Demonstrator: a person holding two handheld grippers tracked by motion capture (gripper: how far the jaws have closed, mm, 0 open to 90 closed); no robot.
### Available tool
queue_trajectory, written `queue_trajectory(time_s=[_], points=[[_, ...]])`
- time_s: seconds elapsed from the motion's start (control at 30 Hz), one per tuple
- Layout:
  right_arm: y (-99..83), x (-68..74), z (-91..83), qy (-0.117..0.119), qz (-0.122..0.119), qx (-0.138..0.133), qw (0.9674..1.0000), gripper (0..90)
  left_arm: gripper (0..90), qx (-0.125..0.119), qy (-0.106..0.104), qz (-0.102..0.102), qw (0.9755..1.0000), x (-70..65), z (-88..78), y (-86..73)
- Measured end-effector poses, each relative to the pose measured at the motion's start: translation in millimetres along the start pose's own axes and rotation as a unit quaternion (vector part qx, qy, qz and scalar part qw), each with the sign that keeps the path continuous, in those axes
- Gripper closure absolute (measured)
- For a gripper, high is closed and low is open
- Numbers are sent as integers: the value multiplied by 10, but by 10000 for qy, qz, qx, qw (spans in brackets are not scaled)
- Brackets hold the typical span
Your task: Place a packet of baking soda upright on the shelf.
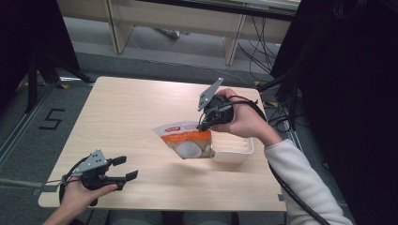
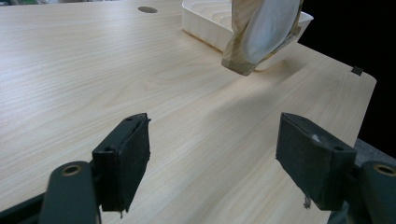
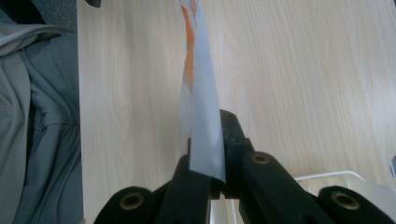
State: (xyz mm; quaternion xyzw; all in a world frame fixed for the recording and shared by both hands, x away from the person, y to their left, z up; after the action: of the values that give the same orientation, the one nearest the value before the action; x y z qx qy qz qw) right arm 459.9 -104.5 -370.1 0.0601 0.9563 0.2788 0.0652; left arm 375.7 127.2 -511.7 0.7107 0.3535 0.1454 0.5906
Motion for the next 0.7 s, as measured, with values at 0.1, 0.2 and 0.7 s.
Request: queue_trajectory(time_s=[0.1, 0.2, 0.7], points=[[6, -21, -29, -5, -30, -27, 10000, 900, 252, 6, -30, 77, 10000, 2, 2, 1], [5, -38, -61, -41, -5, -22, 10000, 900, 252, 6, -41, 115, 9999, 5, 3, 4], [2, -145, -186, -101, 64, -50, 9999, 900, 252, -12, -27, 16, 10000, -27, 20, 5]])
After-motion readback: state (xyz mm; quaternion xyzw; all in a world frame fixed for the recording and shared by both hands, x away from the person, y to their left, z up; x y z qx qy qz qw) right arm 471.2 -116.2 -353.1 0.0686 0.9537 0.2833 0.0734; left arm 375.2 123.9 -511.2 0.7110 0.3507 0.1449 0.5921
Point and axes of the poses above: each handheld gripper's, and its own axes: z roughly forward along the jaws, y roughly out of its top, x roughly to its left, the point moved 10 cm from there along z, roughly forward along the jaws, and after that the axes turned 7 degrees about -x, right-handed, at the moved point
